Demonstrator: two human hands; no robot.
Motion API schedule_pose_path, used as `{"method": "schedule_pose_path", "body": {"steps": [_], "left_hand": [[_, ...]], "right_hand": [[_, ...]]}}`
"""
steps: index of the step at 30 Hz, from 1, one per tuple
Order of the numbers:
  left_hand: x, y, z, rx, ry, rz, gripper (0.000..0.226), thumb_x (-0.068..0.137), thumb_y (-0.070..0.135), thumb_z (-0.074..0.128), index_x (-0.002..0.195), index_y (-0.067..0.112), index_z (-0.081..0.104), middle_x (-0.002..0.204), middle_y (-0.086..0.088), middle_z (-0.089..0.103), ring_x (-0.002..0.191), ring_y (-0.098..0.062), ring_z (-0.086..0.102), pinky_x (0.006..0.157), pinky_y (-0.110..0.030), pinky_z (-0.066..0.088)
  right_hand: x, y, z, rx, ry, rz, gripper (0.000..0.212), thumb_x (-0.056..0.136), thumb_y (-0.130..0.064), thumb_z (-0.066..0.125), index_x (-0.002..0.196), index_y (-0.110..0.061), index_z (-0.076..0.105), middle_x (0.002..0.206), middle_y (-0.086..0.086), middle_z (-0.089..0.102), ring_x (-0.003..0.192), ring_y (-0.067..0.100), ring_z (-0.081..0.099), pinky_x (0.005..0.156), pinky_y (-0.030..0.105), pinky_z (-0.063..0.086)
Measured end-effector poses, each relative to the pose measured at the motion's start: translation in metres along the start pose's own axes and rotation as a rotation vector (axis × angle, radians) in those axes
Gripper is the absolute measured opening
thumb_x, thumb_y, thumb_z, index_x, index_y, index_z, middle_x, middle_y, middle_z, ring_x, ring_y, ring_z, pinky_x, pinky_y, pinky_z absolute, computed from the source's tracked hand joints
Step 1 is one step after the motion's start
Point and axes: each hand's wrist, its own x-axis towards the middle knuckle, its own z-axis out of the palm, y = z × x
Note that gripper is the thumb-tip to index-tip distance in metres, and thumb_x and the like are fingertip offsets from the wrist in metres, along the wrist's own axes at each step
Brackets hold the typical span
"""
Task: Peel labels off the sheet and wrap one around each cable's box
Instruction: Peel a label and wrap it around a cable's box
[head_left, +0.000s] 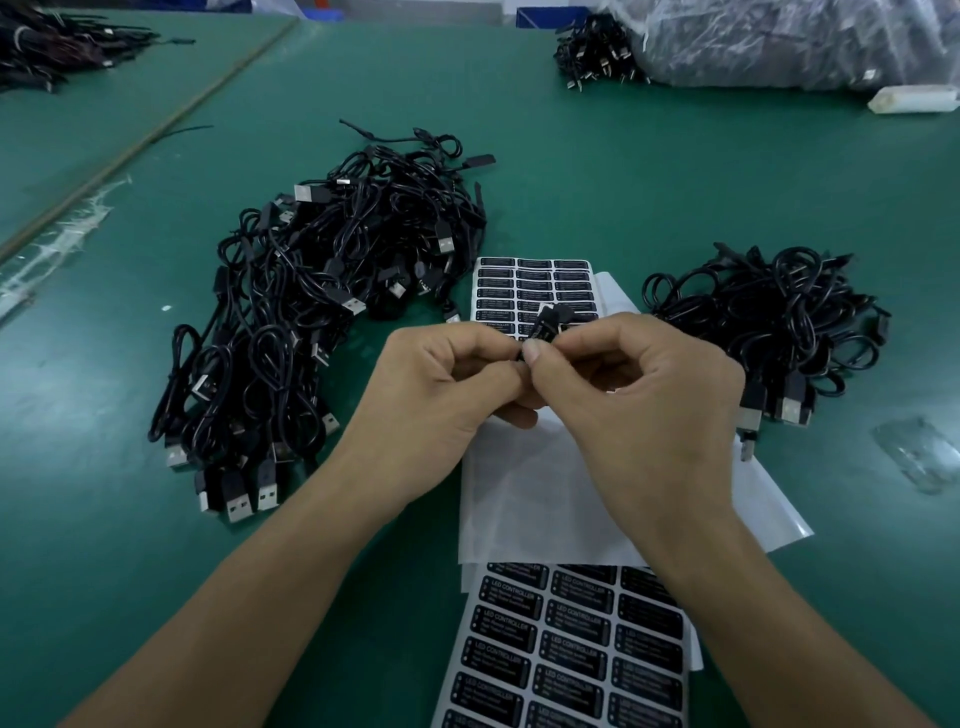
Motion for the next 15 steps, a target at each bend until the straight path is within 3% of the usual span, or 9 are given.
{"method": "schedule_pose_path", "body": {"steps": [3,6,11,15], "left_hand": [[-0.0004,0.0004,-0.0002,0.007,-0.005,0.005,0.016,0.090,0.001,0.067,0.085,0.013,0.078,0.075,-0.004,0.077,0.067,-0.016,0.074,0.065,-0.021,0.057],[0.0001,-0.0008,-0.0008,0.000,0.009,-0.017,0.010,0.084,0.011,0.068,0.085,0.014,0.078,0.076,-0.006,0.077,0.069,-0.020,0.075,0.067,-0.026,0.060],[0.0006,-0.0015,-0.0005,0.015,-0.005,-0.009,0.010,0.085,0.011,0.068,0.086,0.013,0.078,0.075,-0.008,0.076,0.067,-0.019,0.072,0.065,-0.025,0.058],[0.0002,-0.0018,-0.0006,0.057,-0.031,0.005,0.018,0.093,0.000,0.065,0.084,0.013,0.075,0.067,0.000,0.072,0.060,-0.008,0.066,0.060,-0.018,0.053]], "right_hand": [[0.0011,0.0025,-0.0009,-0.032,0.035,0.023,0.013,0.079,-0.031,0.084,0.077,-0.027,0.071,0.069,-0.013,0.069,0.068,0.008,0.068,0.062,0.021,0.055],[0.0036,0.0049,-0.0030,-0.046,0.065,0.052,0.026,0.074,-0.039,0.087,0.082,-0.030,0.063,0.074,-0.012,0.066,0.072,0.008,0.066,0.063,0.017,0.053],[0.0056,0.0091,-0.0019,0.090,-0.022,0.083,0.032,0.078,-0.027,0.085,0.104,-0.035,0.067,0.080,-0.011,0.072,0.077,0.006,0.070,0.071,0.021,0.057],[0.0084,0.0105,-0.0015,0.232,-0.077,0.104,0.021,0.083,-0.014,0.081,0.090,-0.032,0.072,0.079,-0.010,0.075,0.074,0.010,0.072,0.071,0.023,0.058]]}}
